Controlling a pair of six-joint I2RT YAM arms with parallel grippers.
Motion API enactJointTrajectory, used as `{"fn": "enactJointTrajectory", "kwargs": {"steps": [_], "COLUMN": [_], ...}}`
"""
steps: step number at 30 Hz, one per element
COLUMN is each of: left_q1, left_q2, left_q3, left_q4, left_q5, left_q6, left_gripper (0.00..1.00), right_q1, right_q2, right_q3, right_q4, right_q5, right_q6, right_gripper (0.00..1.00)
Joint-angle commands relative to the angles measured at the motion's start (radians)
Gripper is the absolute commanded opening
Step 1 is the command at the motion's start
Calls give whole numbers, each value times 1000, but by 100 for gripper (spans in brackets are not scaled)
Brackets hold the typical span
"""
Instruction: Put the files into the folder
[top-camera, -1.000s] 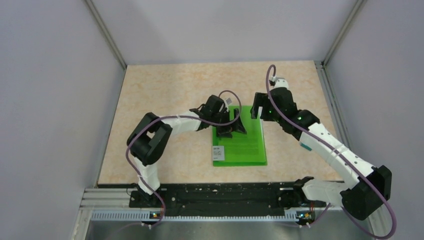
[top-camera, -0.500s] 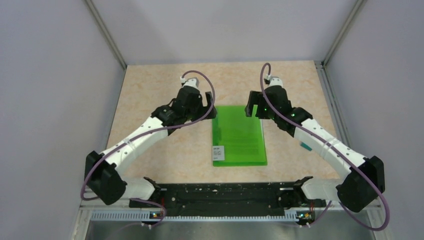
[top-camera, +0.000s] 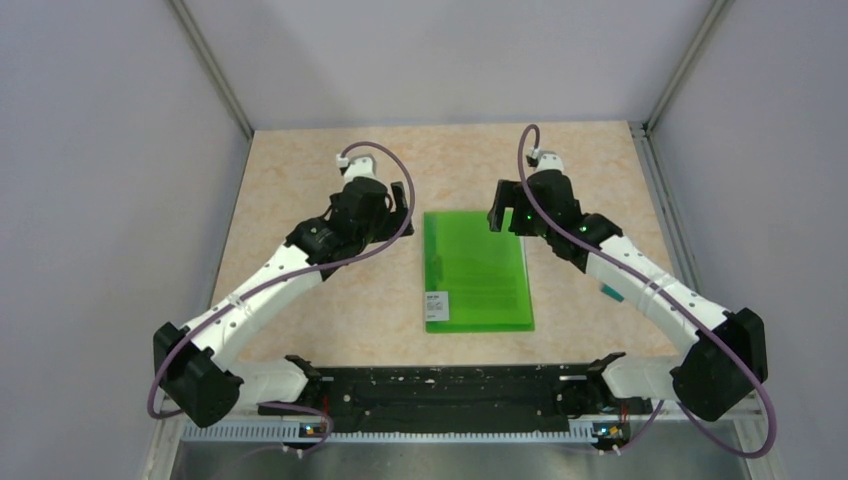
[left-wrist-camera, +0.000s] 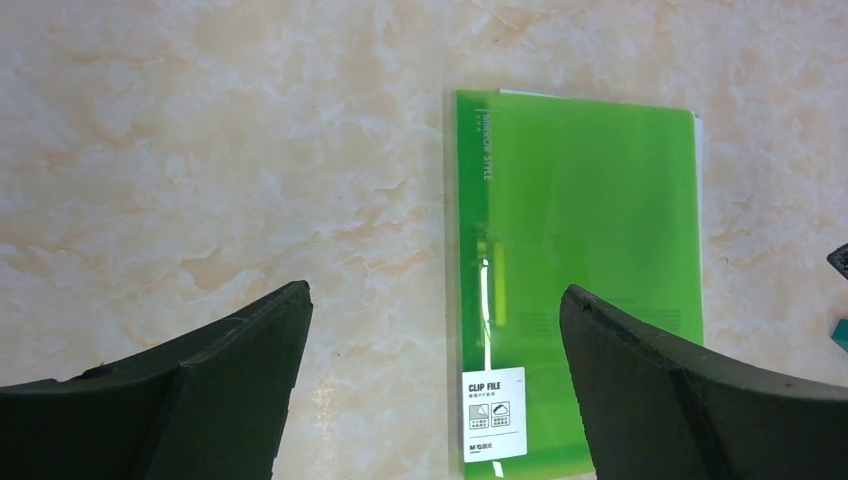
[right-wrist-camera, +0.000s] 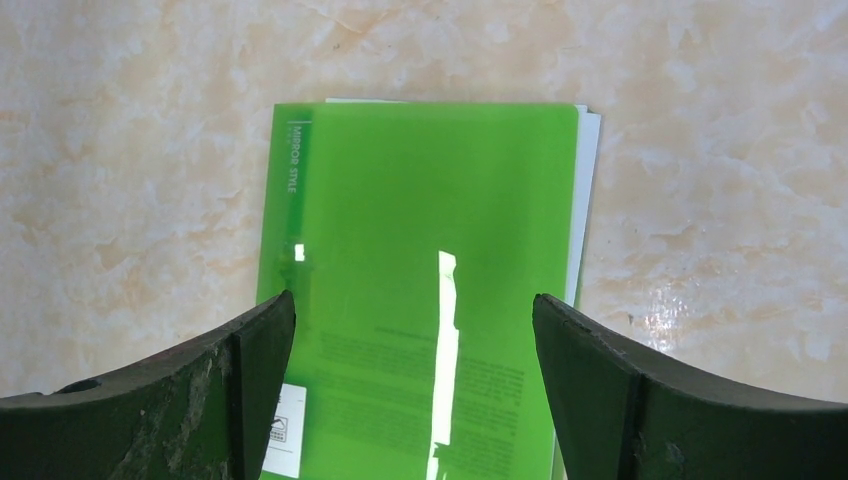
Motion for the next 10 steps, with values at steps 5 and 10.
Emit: {"fn": "enactJointTrajectory", "kwargs": {"steps": [5, 10], "left_q1": [6, 6], "left_q2": [-15, -6], "left_q3": [-7, -6], "left_q4": [23, 28], "left_q5": [-40, -35], "left_q6": [-7, -10], "left_gripper": [99, 99], "right_q1": [-3, -3], "right_q2": [1, 3], "right_q3": [31, 31], "right_q4": [45, 46], "right_q5": [4, 7], "right_q6": [-13, -13], "right_gripper": [88, 87]}}
